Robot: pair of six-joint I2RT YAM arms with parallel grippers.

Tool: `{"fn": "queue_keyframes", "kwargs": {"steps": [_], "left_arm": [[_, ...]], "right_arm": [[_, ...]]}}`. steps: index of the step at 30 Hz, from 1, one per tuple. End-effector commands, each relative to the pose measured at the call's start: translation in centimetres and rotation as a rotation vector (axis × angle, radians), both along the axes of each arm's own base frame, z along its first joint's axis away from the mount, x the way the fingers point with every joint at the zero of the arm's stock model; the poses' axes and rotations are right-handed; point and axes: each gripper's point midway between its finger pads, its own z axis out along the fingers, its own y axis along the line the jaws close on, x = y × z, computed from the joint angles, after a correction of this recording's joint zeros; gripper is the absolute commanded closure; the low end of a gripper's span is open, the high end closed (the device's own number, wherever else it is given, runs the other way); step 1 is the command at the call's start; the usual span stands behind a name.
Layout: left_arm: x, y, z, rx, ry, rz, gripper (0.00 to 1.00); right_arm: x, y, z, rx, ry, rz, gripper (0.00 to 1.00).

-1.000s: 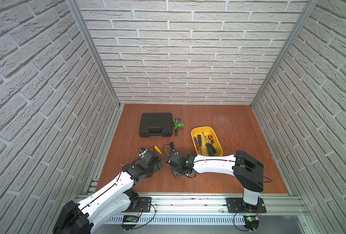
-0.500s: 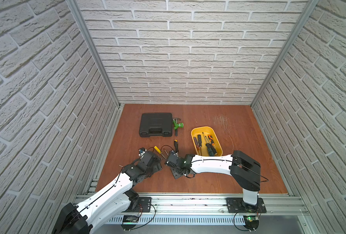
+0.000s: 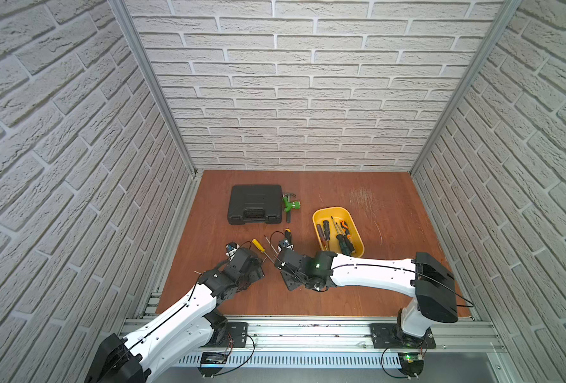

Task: Put the screwdriver on the desktop into the storage box
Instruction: Pick up the screwdriver from the center of the board, then place the screwdriver in the storage box.

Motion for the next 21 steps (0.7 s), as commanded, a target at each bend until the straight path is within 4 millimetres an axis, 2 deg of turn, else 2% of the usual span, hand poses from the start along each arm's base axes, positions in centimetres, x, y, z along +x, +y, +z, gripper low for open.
{"fn": "queue_keyframes", "kwargs": {"steps": [1, 12, 16, 21], "left_arm": [[0.2, 0.1, 0.0, -0.008, -0.018, 0.012, 0.16], [0.5, -0.5, 0.2, -0.033, -0.022, 0.005, 0.17], [0.5, -0.4, 0.2, -0.033, -0.021, 0.005, 0.17], [0.8, -0.6, 0.1, -0.038, -0.033, 0.008, 0.17]], "right_arm": [[0.5, -0.9, 1.8, 0.036, -0.063, -0.042, 0.98], [2.0, -6.0, 6.0, 0.098, -0.191, -0.214, 0.98], [2.6, -8.8, 7.5, 0.116, -0.251, -0.282, 0.98], [3.1, -12.9, 8.4, 0.109, -0.270, -0.367, 0.98]]}}
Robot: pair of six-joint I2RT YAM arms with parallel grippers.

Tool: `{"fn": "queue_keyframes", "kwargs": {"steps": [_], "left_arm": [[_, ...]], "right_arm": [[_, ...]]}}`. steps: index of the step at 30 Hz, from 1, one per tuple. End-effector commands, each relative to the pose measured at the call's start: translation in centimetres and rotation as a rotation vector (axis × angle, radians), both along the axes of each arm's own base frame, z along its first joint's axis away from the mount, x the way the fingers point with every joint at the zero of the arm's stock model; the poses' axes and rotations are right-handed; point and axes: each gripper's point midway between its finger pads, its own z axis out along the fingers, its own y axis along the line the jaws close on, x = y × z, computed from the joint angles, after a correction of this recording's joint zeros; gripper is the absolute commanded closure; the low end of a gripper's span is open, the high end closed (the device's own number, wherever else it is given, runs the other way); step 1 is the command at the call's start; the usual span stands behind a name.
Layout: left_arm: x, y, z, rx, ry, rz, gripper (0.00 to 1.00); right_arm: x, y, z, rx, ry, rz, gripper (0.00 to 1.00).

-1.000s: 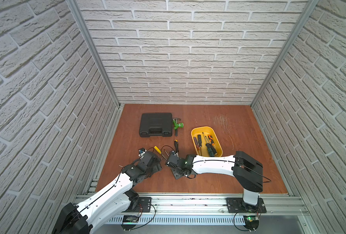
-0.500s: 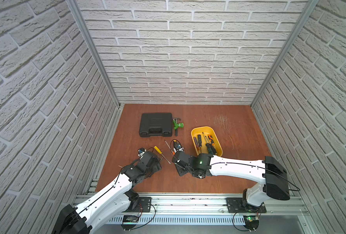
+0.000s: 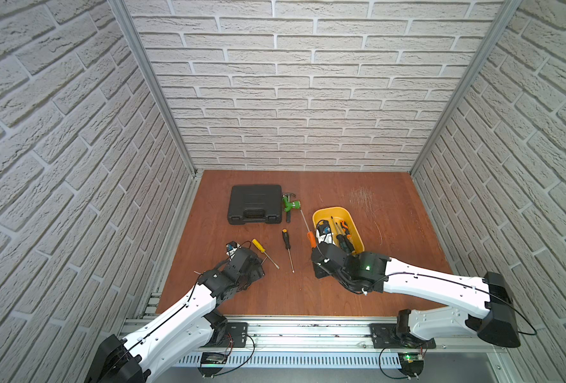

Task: Put the screwdriver on the desktop into the storage box
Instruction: Place the screwdriver in the storage box.

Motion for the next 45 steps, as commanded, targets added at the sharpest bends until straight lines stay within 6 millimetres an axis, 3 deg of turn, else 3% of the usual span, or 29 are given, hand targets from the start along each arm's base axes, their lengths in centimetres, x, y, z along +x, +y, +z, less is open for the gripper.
{"fn": "queue_keyframes", "kwargs": {"steps": [1, 8, 14, 25, 38, 45], "left_arm": [[0.5, -0.2, -0.3, -0.016, -0.011, 0.014, 0.18], [0.1, -0.2, -1.2, 0.008, 0.023, 0.008, 0.19], [0.6, -1.0, -1.3, 0.059, 0.022, -0.023, 0.19], [1.2, -1.8, -1.1, 0.078, 0.028, -0.056, 0.19], [0.1, -0.1, -0.6, 0.070, -0.012, -0.025, 0.18], [0.0, -0.2, -1.0, 0.065, -0.002, -0.028, 0.18]], "right_arm": [[0.9, -3.3, 1.1, -0.004, -0.044, -0.097, 0.98], [1.9, -7.6, 1.0, 0.032, -0.015, -0.199, 0.98], [2.2, -9.1, 0.4, 0.024, 0.012, -0.242, 0.98], [2.4, -10.1, -1.7, 0.003, 0.083, -0.290, 0.98], [2.8, -9.5, -4.4, -0.023, 0.168, -0.310, 0.98], [3.2, -9.0, -5.2, -0.036, 0.223, -0.289, 0.98]]}}
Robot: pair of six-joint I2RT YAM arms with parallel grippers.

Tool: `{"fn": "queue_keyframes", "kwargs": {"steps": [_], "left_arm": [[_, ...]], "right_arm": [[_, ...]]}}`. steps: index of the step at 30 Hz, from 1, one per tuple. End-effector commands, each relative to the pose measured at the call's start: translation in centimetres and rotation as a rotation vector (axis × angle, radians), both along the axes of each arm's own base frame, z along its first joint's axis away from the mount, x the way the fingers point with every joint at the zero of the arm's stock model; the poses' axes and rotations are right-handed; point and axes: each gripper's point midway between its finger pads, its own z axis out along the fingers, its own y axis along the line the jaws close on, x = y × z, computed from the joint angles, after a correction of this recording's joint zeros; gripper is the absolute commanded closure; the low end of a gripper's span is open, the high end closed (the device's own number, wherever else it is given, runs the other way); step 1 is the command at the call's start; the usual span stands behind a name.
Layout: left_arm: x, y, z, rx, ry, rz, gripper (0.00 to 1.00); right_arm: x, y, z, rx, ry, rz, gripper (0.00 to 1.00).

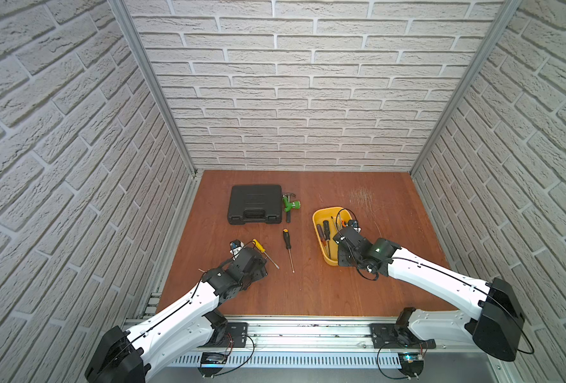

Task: Put the screwdriver on the desktop into the storage box
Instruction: Place the screwdriver in the storage box.

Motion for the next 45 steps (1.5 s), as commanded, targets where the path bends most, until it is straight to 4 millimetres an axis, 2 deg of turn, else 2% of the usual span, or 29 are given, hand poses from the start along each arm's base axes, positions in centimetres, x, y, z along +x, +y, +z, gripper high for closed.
{"fn": "queue_keyframes", "kwargs": {"steps": [1, 9, 19, 39, 45], "left_arm": [[-0.3, 0.4, -1.0, 0.022, 0.022, 0.003, 0.18], [-0.3, 0.4, -0.8, 0.017, 0.015, 0.003, 0.18], [-0.7, 1.0, -0.7, 0.020, 0.012, 0.015, 0.18], [-1.2, 1.5, -1.1, 0.011, 0.018, 0.023, 0.17], [-1.2, 1.7, -1.2, 0.009, 0.020, 0.030, 0.17]], "right_arm": [[1.0, 0.9, 1.0, 0.037, -0.016, 0.004, 0.98], [1.4, 1.4, -0.1, 0.045, 0.022, 0.019, 0.98], [2.8, 2.2, -0.5, 0.040, 0.050, 0.032, 0.98], [3.1, 2.1, -2.0, 0.043, 0.101, 0.018, 0.98], [3.1, 2.0, -2.1, 0.046, 0.098, 0.020, 0.91]]}}
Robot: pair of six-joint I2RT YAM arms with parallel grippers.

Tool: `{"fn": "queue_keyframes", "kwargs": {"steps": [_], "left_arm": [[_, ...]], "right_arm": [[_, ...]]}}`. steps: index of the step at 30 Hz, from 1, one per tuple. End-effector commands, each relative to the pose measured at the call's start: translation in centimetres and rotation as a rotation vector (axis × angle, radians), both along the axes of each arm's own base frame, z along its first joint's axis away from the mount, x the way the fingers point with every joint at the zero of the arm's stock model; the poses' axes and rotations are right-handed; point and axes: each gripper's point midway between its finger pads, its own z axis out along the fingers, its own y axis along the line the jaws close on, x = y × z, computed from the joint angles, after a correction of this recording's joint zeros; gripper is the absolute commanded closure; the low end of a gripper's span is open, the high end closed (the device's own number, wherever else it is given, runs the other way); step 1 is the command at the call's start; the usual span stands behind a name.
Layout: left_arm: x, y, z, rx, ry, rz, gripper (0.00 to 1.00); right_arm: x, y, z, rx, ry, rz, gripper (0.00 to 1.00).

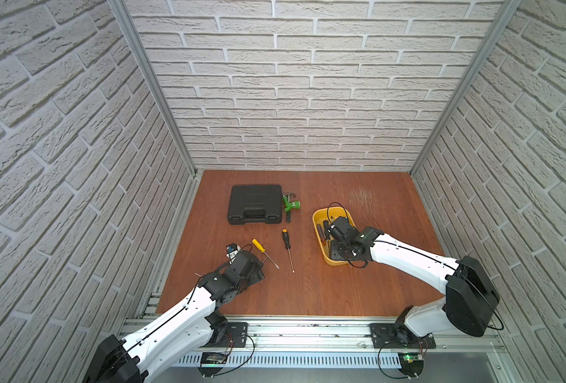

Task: Put the screwdriver on the desktop into the storage box
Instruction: Place the screwdriver in the storage box.

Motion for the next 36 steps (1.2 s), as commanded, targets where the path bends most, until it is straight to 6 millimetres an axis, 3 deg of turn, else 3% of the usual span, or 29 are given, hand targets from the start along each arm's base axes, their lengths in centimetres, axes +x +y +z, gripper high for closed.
{"fn": "queue_keyframes", "kwargs": {"steps": [1, 28, 36], "left_arm": [[-0.38, 0.50, -0.61, 0.009, 0.016, 0.009, 0.17], [-0.38, 0.57, -0.63, 0.004, 0.020, 0.012, 0.17], [-0.40, 0.68, -0.72, 0.004, 0.023, 0.016, 0.17]], "right_arm": [[0.97, 0.25, 0.80, 0.023, -0.041, -0.006, 0.91], [0.95, 0.23, 0.52, 0.022, -0.034, -0.009, 0.87], [1.05, 0.20, 0.62, 0.019, -0.036, -0.009, 0.78]]}}
